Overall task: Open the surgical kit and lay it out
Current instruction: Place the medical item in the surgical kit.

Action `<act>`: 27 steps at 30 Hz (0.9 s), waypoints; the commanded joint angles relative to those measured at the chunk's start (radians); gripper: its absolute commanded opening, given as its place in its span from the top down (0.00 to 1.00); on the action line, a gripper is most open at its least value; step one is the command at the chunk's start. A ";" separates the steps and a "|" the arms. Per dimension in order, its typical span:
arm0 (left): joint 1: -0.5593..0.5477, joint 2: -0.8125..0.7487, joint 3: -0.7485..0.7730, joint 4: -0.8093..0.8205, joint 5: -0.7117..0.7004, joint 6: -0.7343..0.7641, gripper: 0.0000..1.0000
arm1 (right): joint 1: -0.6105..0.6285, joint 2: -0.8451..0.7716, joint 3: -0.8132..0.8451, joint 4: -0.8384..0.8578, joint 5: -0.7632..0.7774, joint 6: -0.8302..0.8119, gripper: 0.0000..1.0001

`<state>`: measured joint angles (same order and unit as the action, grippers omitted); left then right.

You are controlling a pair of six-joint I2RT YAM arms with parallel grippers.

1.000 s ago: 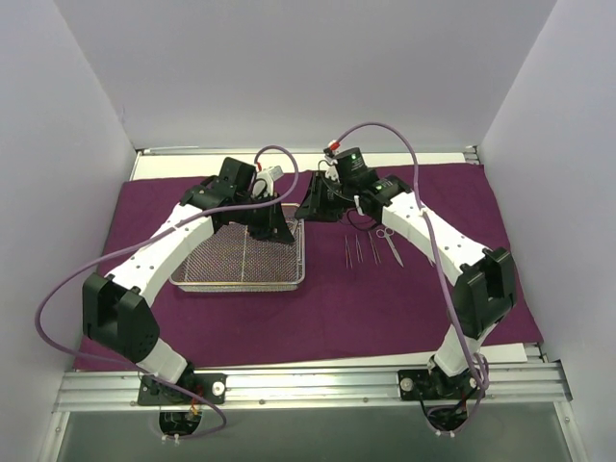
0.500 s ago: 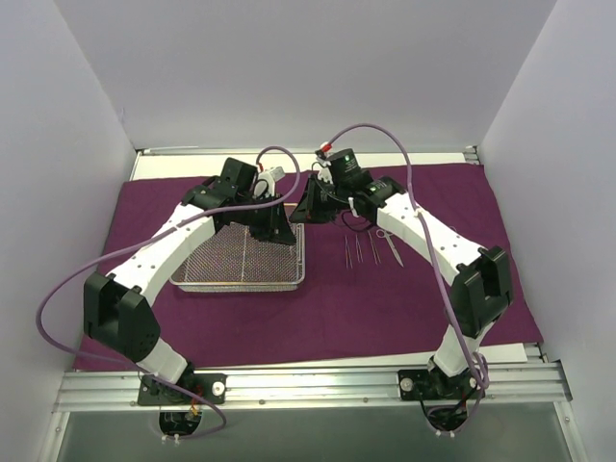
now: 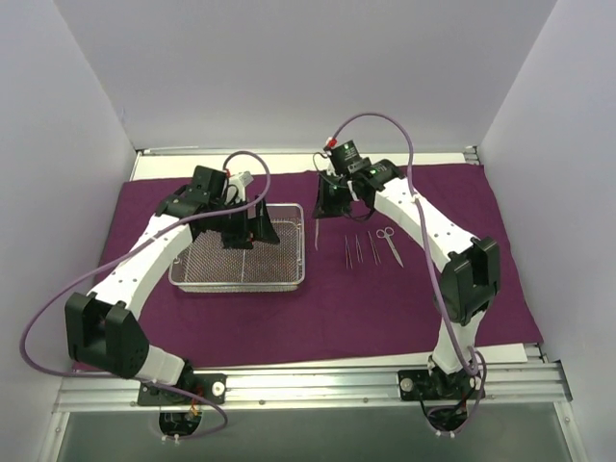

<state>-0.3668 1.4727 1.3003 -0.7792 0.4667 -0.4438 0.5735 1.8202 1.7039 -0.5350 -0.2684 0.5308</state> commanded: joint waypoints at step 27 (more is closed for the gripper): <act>0.137 -0.052 -0.033 0.024 0.044 0.077 0.06 | -0.035 0.350 0.118 -0.155 0.307 -0.123 1.00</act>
<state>-0.2466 1.4178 1.2732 -0.7803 0.4767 -0.3927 0.5312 2.1567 1.7760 -0.6601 -0.0002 0.4168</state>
